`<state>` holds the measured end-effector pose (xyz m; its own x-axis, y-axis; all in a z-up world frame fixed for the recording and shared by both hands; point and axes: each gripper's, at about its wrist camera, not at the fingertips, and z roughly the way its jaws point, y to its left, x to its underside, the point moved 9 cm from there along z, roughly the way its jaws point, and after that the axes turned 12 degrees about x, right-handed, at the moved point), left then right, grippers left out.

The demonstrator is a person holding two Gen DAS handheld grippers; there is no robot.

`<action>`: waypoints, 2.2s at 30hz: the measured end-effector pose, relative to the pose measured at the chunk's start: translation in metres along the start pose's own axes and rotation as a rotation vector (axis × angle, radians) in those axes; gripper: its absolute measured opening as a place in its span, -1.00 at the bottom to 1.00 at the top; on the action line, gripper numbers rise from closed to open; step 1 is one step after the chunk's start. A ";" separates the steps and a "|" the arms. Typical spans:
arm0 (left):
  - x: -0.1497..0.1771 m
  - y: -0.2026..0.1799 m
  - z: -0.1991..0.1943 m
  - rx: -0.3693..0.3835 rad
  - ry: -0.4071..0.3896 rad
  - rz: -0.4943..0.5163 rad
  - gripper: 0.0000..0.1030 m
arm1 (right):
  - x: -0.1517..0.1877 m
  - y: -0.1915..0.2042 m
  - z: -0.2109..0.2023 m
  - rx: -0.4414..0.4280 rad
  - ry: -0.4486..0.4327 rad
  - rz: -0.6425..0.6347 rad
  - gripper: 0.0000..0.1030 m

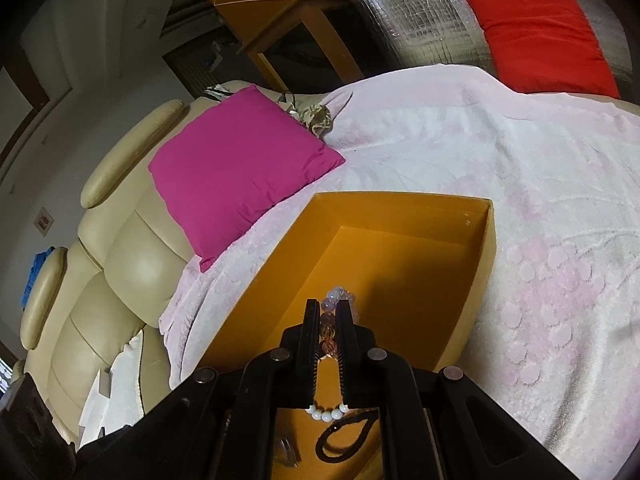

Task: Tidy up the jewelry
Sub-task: 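Open both grippers to drop the watch and pink bracelet into the box, then move both tools away from the box toward the purple bead bracelet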

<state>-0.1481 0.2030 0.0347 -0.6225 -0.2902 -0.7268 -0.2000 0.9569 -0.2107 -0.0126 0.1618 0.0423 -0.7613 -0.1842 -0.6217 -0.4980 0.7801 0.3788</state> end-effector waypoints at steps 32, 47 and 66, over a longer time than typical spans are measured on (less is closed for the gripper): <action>0.009 0.003 0.021 -0.042 0.084 0.035 -0.68 | -0.009 -0.005 0.025 0.019 0.015 0.017 -0.78; 0.015 0.006 0.022 -0.062 0.103 -0.002 -0.26 | -0.008 -0.016 0.014 0.034 0.019 0.050 -0.76; 0.012 -0.015 0.010 -0.120 0.093 0.002 0.13 | -0.016 -0.065 -0.047 0.072 -0.028 0.104 -0.76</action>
<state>-0.1449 0.1848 0.0227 -0.6893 -0.2936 -0.6623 -0.2844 0.9505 -0.1253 0.0125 0.0858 0.0594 -0.7946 -0.0844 -0.6012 -0.3854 0.8352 0.3923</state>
